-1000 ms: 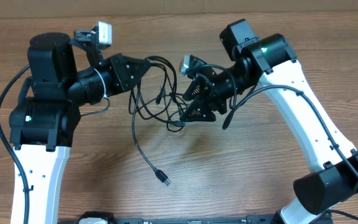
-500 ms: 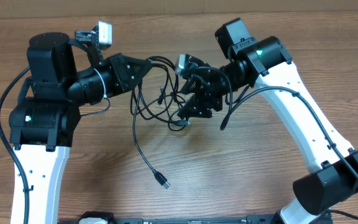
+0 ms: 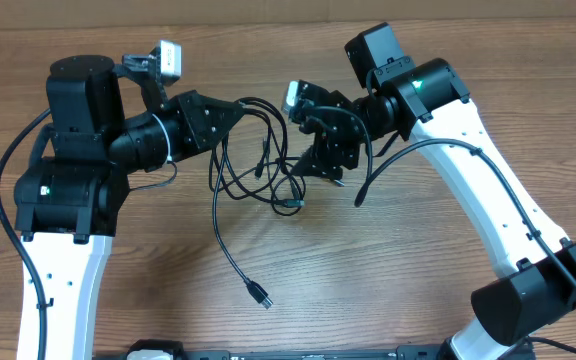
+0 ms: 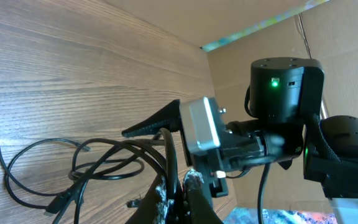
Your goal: Untangle cables
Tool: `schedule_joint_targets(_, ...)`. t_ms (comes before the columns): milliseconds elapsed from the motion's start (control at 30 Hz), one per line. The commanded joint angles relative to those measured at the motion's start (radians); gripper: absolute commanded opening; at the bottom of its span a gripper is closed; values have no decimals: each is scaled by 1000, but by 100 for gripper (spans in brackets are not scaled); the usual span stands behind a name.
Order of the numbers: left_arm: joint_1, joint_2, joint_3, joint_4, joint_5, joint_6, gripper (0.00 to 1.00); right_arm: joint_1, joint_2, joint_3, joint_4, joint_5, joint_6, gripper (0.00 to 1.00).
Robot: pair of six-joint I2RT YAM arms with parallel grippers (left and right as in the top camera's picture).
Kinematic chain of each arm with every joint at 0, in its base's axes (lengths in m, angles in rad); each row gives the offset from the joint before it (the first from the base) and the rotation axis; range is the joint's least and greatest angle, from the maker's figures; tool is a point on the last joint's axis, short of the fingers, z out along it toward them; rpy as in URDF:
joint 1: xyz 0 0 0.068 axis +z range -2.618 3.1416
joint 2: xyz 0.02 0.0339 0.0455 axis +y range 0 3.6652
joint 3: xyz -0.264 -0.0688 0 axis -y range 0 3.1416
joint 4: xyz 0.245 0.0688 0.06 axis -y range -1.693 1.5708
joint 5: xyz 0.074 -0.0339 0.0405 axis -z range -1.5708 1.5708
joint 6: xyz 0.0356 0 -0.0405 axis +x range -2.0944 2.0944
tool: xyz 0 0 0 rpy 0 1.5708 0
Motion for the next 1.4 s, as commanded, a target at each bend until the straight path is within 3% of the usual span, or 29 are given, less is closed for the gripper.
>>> schedule_joint_targets(0, -6, -3, 60, 8, 16, -5, 5, 2, -5, -16, -3, 45, 0, 73)
schedule_joint_targets(33, -6, -3, 69, 8, 16, -5, 5, 2, -5, -16, -6, 45, 0, 59)
schedule_joint_targets(67, -6, -3, 78, 8, 16, -5, 5, 2, -5, -16, -7, 45, 0, 28)
schedule_joint_targets(100, -6, -3, 87, 7, 16, -6, 5, 2, -5, -17, -10, 44, 2, 13)
schedule_joint_targets(200, -6, -3, 111, 5, 16, -16, 5, 2, -4, -17, -11, 44, 26, 13)
schedule_joint_targets(233, -6, -3, 119, 5, 16, -16, 5, 2, -4, -17, -11, 44, 26, 4)
schedule_joint_targets(400, -3, -3, 137, -10, 14, -13, 5, -6, -4, -17, -8, 76, 53, 4)
schedule_joint_targets(600, 60, -3, 137, -64, 10, 3, 5, -69, -4, -17, 14, 264, 117, 4)
schedule_joint_targets(967, 291, -6, 140, -129, 171, 80, 6, -362, -5, -17, 28, 215, 134, 4)
schedule_joint_targets(1367, 427, -7, 140, -177, 172, 143, 7, -648, -5, -17, 42, 196, 237, 4)
